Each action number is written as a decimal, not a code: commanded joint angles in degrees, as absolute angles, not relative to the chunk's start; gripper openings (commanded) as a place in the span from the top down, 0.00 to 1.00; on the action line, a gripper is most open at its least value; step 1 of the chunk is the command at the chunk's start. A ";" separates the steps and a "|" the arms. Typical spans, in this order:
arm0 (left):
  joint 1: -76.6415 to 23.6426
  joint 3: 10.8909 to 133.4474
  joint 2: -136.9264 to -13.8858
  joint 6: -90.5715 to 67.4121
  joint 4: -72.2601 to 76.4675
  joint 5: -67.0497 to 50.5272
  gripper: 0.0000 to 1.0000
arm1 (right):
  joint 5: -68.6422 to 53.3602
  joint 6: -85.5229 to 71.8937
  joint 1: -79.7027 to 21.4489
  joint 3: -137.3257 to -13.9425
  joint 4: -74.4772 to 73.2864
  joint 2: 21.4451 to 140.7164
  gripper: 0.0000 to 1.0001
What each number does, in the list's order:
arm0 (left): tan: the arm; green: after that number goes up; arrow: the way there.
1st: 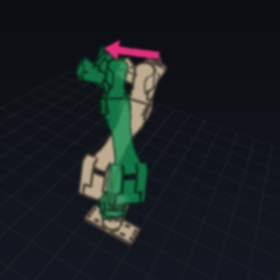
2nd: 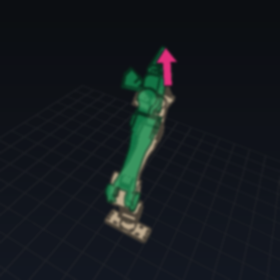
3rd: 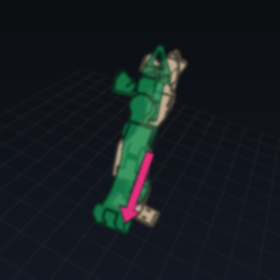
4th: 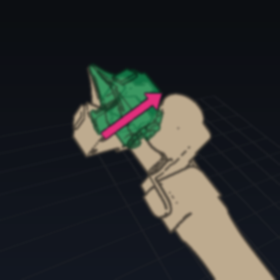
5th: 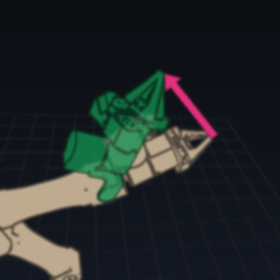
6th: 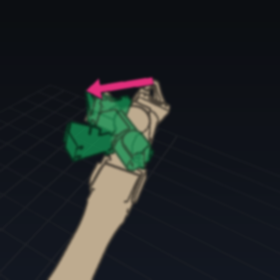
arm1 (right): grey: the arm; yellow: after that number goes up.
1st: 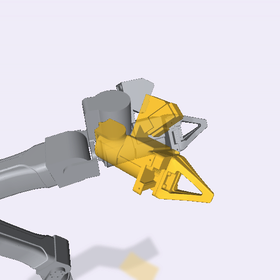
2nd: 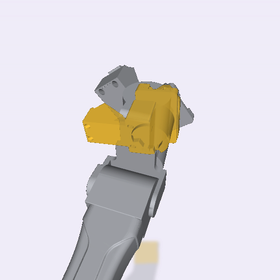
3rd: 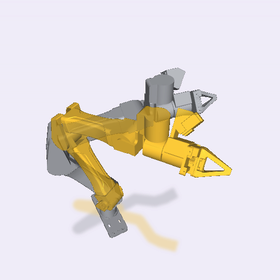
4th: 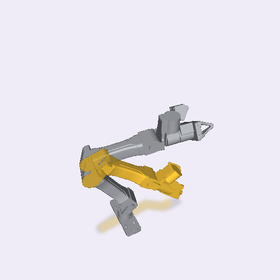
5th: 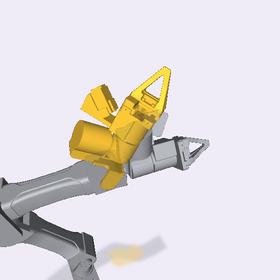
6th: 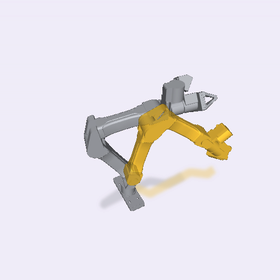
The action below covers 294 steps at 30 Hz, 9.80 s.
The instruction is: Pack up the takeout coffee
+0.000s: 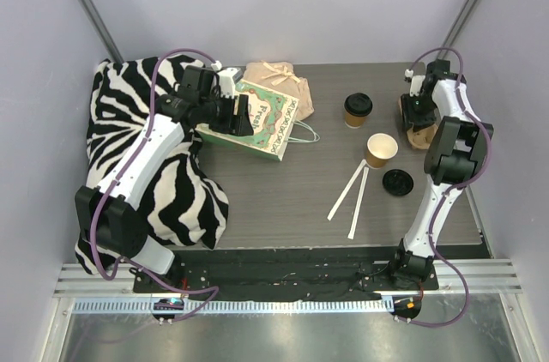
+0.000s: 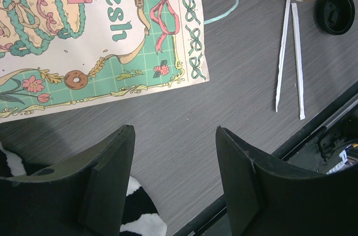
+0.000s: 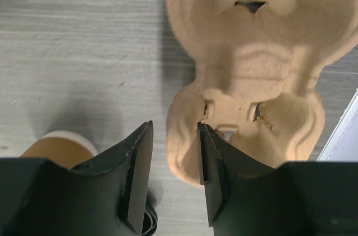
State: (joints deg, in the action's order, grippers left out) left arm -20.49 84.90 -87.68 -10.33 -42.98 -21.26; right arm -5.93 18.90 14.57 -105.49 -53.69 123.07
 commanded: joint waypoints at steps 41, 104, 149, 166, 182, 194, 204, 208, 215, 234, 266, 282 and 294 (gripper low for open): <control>-20.13 84.73 -87.71 -10.81 -40.61 -23.20 0.36 | -6.33 17.58 15.38 -110.13 -52.73 119.28 0.99; -20.13 85.25 -88.77 -10.72 -40.43 -24.35 0.35 | -2.55 21.09 15.99 -114.34 -53.61 127.36 0.95; -36.11 40.70 -43.06 42.36 -16.80 -33.23 0.29 | -58.71 41.67 -26.62 -80.78 -80.95 102.73 0.99; -49.75 35.33 -49.75 52.11 -2.90 -28.21 0.65 | -59.94 42.01 -29.62 -78.84 -80.86 107.32 0.99; -50.98 35.77 -47.99 58.62 -12.12 -31.64 0.67 | -61.08 44.56 -29.62 -80.16 -84.29 108.72 0.99; -51.33 37.70 -50.62 57.75 -12.83 -29.36 0.69 | -60.73 44.65 -29.62 -79.98 -84.46 108.54 0.99; -51.24 38.05 -50.98 56.34 -12.04 -29.26 0.72 | -59.68 44.30 -29.62 -80.16 -83.94 108.46 0.99; -51.33 38.93 -50.28 54.94 -12.74 -30.23 0.72 | -59.06 42.63 -29.62 -79.98 -82.09 108.19 0.99; -51.24 39.90 -50.89 54.49 -14.15 -30.32 0.72 | -58.62 41.92 -29.62 -79.80 -81.47 108.19 0.99; -51.33 39.99 -53.70 55.11 -13.89 -28.66 0.73 | -59.41 43.06 -29.53 -79.80 -82.53 108.11 0.99; -54.23 39.02 -58.09 62.67 -12.22 -26.90 0.76 | -66.45 45.35 -32.52 -84.02 -86.48 111.62 0.99; -57.39 38.41 -61.35 65.13 -6.77 -25.66 0.82 | -68.64 43.68 -34.81 -86.92 -86.48 113.99 0.99; -58.80 37.09 -63.01 69.70 -8.08 -28.47 0.70 | -69.70 43.07 -34.98 -88.15 -86.40 115.14 0.99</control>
State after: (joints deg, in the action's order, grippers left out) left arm -57.93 36.16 -60.75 65.12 -15.05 -24.14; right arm -55.66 44.27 -32.40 -84.36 -77.47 115.66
